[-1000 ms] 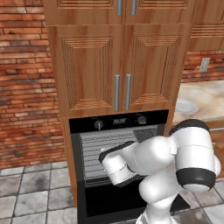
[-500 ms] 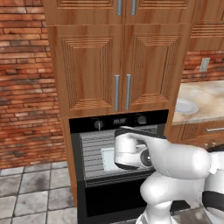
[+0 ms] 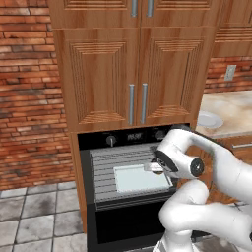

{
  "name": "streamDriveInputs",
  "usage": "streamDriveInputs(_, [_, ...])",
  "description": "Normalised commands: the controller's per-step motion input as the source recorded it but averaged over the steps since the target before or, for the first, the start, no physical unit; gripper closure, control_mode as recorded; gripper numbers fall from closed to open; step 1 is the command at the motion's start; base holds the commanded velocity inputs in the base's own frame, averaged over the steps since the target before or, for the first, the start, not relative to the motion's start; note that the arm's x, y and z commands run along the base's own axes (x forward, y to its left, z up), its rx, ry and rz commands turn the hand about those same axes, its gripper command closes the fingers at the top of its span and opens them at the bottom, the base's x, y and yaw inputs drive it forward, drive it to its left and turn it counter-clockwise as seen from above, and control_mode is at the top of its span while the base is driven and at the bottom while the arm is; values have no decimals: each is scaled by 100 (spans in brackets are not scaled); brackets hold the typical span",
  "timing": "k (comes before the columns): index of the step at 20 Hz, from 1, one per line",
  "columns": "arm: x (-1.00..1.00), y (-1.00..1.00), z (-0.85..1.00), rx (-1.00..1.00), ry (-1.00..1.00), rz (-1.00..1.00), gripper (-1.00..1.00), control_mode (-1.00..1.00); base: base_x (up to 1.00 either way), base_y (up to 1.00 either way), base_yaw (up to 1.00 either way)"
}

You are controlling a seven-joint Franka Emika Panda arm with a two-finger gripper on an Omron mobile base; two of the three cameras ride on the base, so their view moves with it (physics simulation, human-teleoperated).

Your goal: Take the baked cake out of the oven and place it on the plate for cooling. Then close the oven door.

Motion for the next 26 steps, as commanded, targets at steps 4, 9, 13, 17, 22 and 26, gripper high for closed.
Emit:
streamDriveInputs(4, [-28,-64,100,1,18,0,100,-100,0,0,0])
streamDriveInputs(9, [-24,-56,100,0,21,0,100,-100,0,0,0])
streamDriveInputs(13, [-18,-43,100,0,26,0,100,-100,0,0,0])
streamDriveInputs(17, [-18,-52,100,0,29,0,100,-100,0,0,0])
streamDriveInputs(22, [-26,-62,86,-3,25,0,100,-100,0,0,0])
streamDriveInputs(26, [-29,-82,58,-3,17,0,100,-100,0,0,0])
